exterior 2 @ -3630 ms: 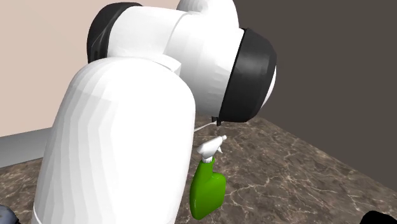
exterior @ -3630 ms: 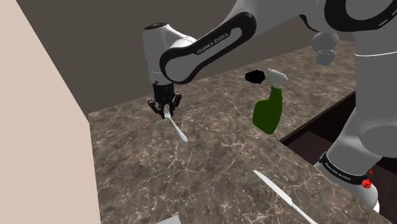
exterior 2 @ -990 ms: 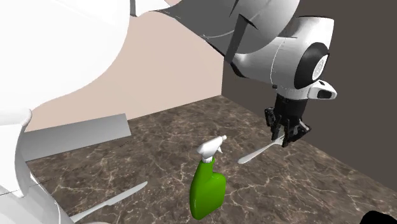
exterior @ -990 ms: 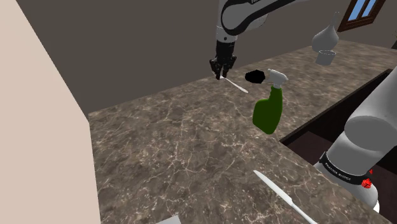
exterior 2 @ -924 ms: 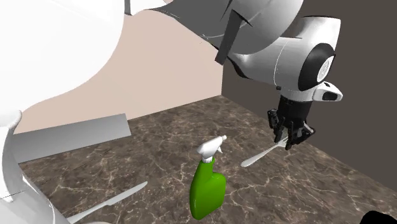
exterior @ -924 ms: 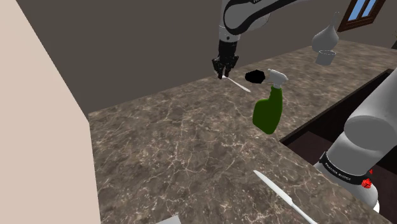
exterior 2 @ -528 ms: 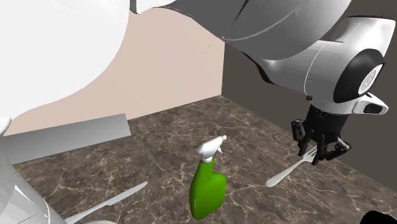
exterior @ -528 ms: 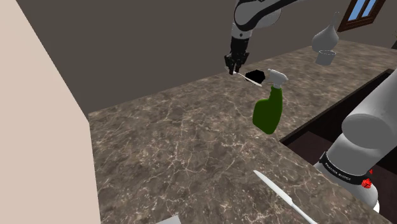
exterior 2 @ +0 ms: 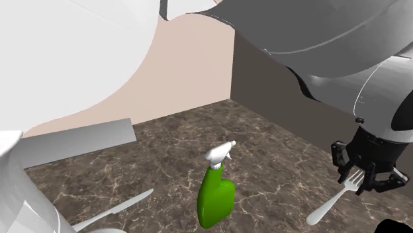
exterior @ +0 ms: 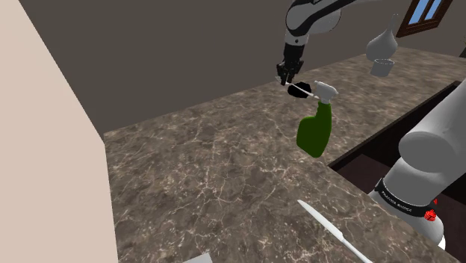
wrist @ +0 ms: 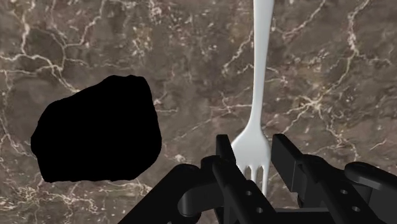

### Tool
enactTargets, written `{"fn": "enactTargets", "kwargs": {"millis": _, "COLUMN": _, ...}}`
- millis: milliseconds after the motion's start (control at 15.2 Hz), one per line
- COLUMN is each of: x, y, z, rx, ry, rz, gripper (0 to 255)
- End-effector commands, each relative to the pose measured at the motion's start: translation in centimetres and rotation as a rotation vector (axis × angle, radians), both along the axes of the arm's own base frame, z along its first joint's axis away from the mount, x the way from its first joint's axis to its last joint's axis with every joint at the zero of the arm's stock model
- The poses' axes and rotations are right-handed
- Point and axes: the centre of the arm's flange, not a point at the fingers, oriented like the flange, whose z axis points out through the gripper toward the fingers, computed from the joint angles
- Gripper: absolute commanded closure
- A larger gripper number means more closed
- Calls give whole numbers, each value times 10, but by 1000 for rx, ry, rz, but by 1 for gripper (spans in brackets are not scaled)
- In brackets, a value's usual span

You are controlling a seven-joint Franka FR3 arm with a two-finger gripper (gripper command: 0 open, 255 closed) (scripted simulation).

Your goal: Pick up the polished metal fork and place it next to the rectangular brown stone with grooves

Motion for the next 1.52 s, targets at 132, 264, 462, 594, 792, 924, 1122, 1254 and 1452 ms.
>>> {"fn": "enactTargets", "kwargs": {"millis": 132, "x": 0, "y": -2, "z": -21, "rx": 0, "ry": 0, "rz": 1, "gripper": 255}}
{"fn": "enactTargets", "kwargs": {"millis": 264, "x": 0, "y": -2, "z": -31, "rx": 0, "ry": 0, "rz": 1, "gripper": 255}}
{"fn": "enactTargets", "kwargs": {"millis": 462, "x": 0, "y": -2, "z": -47, "rx": 0, "ry": 0, "rz": 1, "gripper": 255}}
{"fn": "enactTargets", "kwargs": {"millis": 594, "x": 0, "y": -2, "z": -58, "rx": 0, "ry": 0, "rz": 1, "gripper": 255}}
{"fn": "enactTargets", "kwargs": {"millis": 792, "x": 0, "y": -2, "z": -74, "rx": 0, "ry": 0, "rz": 1, "gripper": 255}}
{"fn": "enactTargets", "kwargs": {"millis": 924, "x": 0, "y": -2, "z": -84, "rx": 0, "ry": 0, "rz": 1, "gripper": 255}}
{"fn": "enactTargets", "kwargs": {"millis": 1122, "x": 0, "y": -2, "z": -99, "rx": 0, "ry": 0, "rz": 1, "gripper": 255}}
{"fn": "enactTargets", "kwargs": {"millis": 1254, "x": 0, "y": -2, "z": -99, "rx": 0, "ry": 0, "rz": 1, "gripper": 255}}
{"fn": "enactTargets", "kwargs": {"millis": 1452, "x": 0, "y": -2, "z": -99, "rx": 0, "ry": 0, "rz": 1, "gripper": 255}}
